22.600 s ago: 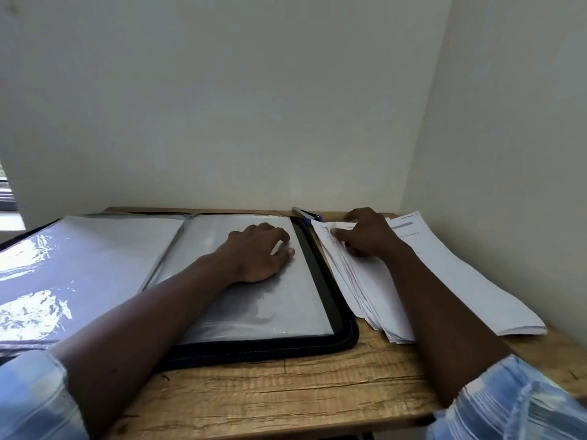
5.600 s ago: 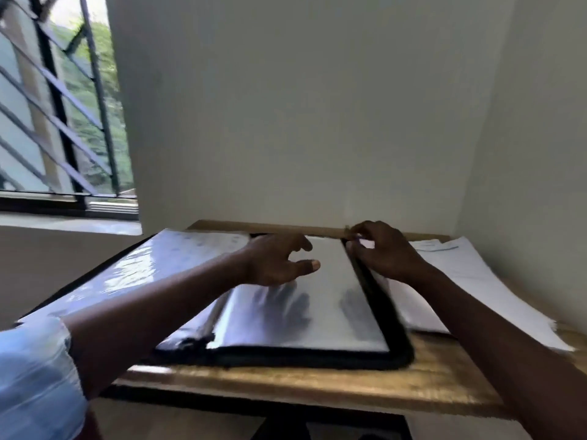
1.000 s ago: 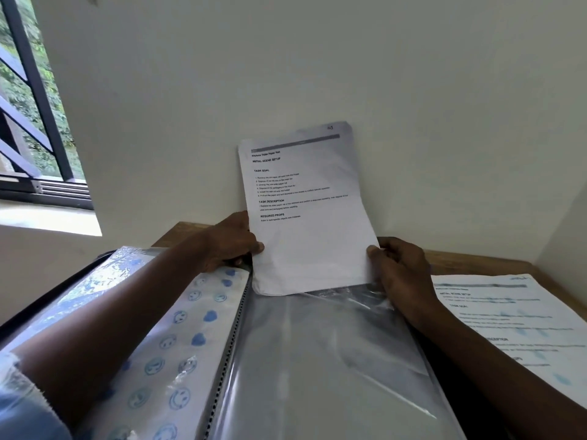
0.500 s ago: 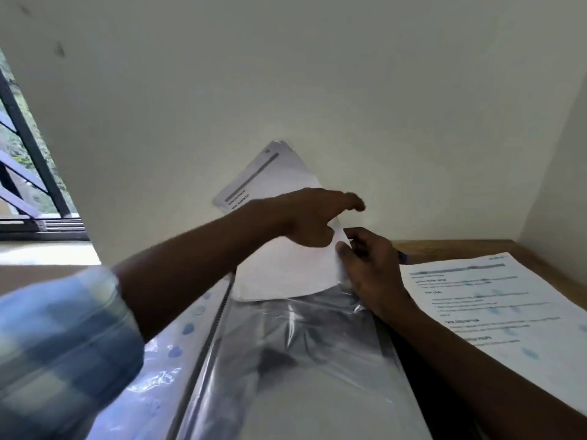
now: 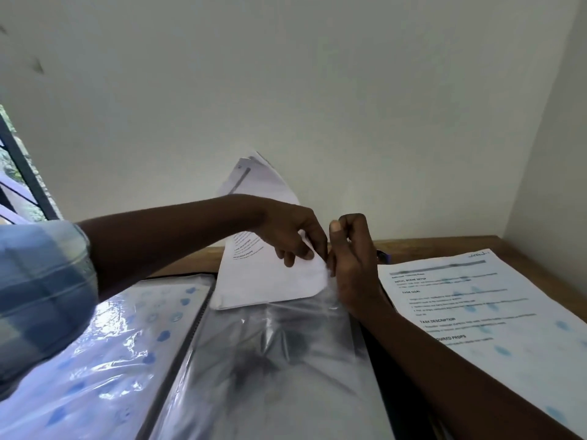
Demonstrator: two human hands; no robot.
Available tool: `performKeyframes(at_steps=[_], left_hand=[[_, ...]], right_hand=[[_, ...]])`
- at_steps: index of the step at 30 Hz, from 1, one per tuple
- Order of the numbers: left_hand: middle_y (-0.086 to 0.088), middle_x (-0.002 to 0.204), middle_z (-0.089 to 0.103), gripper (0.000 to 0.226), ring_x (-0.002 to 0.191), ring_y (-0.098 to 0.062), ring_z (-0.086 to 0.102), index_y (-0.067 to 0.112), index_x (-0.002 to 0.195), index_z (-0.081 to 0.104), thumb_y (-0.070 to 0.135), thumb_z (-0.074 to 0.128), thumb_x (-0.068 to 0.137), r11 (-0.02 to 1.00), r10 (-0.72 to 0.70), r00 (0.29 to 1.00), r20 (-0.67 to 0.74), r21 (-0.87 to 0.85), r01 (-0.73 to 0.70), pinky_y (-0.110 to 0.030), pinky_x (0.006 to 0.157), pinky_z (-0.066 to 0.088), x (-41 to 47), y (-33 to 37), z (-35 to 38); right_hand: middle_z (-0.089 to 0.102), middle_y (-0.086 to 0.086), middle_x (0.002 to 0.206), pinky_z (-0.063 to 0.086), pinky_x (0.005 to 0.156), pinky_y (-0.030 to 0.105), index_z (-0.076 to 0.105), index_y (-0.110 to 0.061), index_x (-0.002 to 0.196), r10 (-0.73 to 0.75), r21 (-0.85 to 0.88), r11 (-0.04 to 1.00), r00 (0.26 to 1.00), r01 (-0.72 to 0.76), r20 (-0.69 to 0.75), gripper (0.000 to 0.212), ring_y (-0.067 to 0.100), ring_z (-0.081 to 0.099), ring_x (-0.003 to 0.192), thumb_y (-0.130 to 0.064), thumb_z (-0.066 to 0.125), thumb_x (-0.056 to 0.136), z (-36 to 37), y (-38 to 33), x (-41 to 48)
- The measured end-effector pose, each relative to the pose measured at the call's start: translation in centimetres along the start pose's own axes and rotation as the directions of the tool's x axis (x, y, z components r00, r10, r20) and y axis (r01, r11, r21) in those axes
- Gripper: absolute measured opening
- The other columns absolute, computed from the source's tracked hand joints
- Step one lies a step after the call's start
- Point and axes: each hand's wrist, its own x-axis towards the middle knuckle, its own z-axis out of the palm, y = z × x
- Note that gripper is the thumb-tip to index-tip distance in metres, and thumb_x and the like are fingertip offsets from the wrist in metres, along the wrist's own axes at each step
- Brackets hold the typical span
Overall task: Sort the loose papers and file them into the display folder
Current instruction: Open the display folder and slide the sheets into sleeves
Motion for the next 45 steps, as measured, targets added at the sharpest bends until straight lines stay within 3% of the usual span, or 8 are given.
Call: performKeyframes(at_steps=[5, 10, 15, 18, 21, 29, 39, 45], left_hand=[[0.016, 0.064, 0.07, 0.032, 0.066, -0.004, 0.068, 0.026, 0.102, 0.072, -0.001, 0.056, 0.099, 0.998, -0.025, 1.0, 0.014, -0.052, 0.026, -0.036, 0.082, 0.061, -0.1, 0.1, -0.1], [-0.004, 0.088, 0.072, 0.027, 0.078, -0.014, 0.067, 0.011, 0.112, 0.067, -0.006, 0.059, 0.092, 0.999, -0.042, 0.994, -0.102, -0.011, 0.041, -0.024, 0.069, 0.056, 0.4, -0.3, 1.4], [-0.011, 0.112, 0.069, 0.05, 0.071, -0.014, 0.067, 0.017, 0.125, 0.042, -0.014, 0.054, 0.088, 0.995, 0.011, 0.977, -0.211, -0.094, -0.032, -0.027, 0.066, 0.055, 0.3, -1.5, 2.1], [-0.013, 0.104, 0.067, 0.056, 0.068, -0.015, 0.067, 0.021, 0.129, 0.039, -0.014, 0.047, 0.087, 0.997, 0.024, 0.966, -0.258, -0.068, -0.043, -0.018, 0.062, 0.049, 0.3, -1.7, 1.9], [-0.012, 0.109, 0.068, 0.058, 0.065, -0.011, 0.066, 0.021, 0.127, 0.044, -0.018, 0.051, 0.085, 0.991, 0.0, 0.977, -0.211, -0.129, -0.027, -0.022, 0.062, 0.05, 0.6, -1.0, 1.8], [-0.003, 0.134, 0.053, 0.038, 0.117, -0.021, 0.054, 0.026, 0.138, 0.058, 0.012, 0.051, 0.103, 0.754, -0.054, 0.992, -0.112, 0.647, 0.114, -0.029, 0.081, 0.037, 2.0, 1.0, -0.8], [0.004, 0.095, 0.072, 0.047, 0.091, -0.021, 0.07, 0.028, 0.13, 0.069, 0.004, 0.064, 0.09, 0.893, -0.111, 0.992, 0.06, 0.444, 0.073, -0.026, 0.073, 0.052, 3.9, 1.9, -1.0], [-0.004, 0.131, 0.051, 0.051, 0.121, -0.026, 0.056, 0.025, 0.139, 0.054, 0.001, 0.049, 0.095, 0.583, -0.109, 0.992, -0.065, 0.804, 0.117, -0.03, 0.067, 0.037, 3.3, 0.5, -2.5]], right_hand=[[0.042, 0.005, 0.064, 0.036, 0.052, 0.033, 0.043, -0.004, 0.092, -0.047, 0.063, 0.997, 0.998, 0.044, 0.048, 0.038, 0.011, 0.042, 0.054, -0.04, 0.049, 0.103, 0.1, -0.7, -0.3], [0.046, 0.009, 0.074, 0.044, 0.063, 0.05, 0.047, -0.013, 0.09, 0.036, 0.046, 0.998, 0.999, -0.037, 0.019, 0.035, 0.02, 0.047, 0.067, -0.046, 0.051, 0.1, 0.2, 0.8, 0.4], [0.062, 0.001, 0.098, 0.043, 0.076, 0.033, 0.062, -0.016, 0.092, 0.237, -0.453, 0.862, 0.971, -0.229, -0.04, 0.025, 0.019, 0.063, 0.092, -0.04, 0.057, 0.098, -0.7, -0.7, 1.7], [0.073, 0.005, 0.083, 0.052, 0.07, 0.036, 0.07, -0.009, 0.086, 0.648, -0.451, 0.733, 0.723, -0.509, 0.238, 0.058, 0.025, 0.069, 0.076, -0.063, 0.052, 0.095, -2.8, -2.9, 3.8], [0.071, 0.008, 0.074, 0.053, 0.062, 0.031, 0.072, -0.005, 0.089, 0.633, -0.381, 0.77, 0.536, -0.511, 0.559, 0.034, 0.02, 0.064, 0.064, -0.036, 0.063, 0.101, -4.9, -3.6, 3.3], [0.077, 0.019, 0.084, 0.052, 0.058, 0.029, 0.077, -0.005, 0.087, 0.522, -0.357, 0.849, 0.716, -0.388, 0.464, 0.011, 0.025, 0.068, 0.068, -0.012, 0.072, 0.093, -4.5, -1.0, 1.4], [0.077, 0.019, 0.088, 0.058, 0.081, 0.035, 0.075, 0.007, 0.086, 0.557, -0.212, 0.83, 0.759, -0.515, 0.338, 0.018, 0.027, 0.076, 0.081, -0.011, 0.08, 0.084, -3.8, 0.5, 1.5], [0.08, 0.004, 0.089, 0.062, 0.077, 0.028, 0.08, -0.011, 0.09, 0.524, -0.099, 0.844, 0.769, -0.527, 0.366, 0.008, 0.02, 0.077, 0.083, -0.004, 0.077, 0.087, -3.9, 0.6, 1.0]])
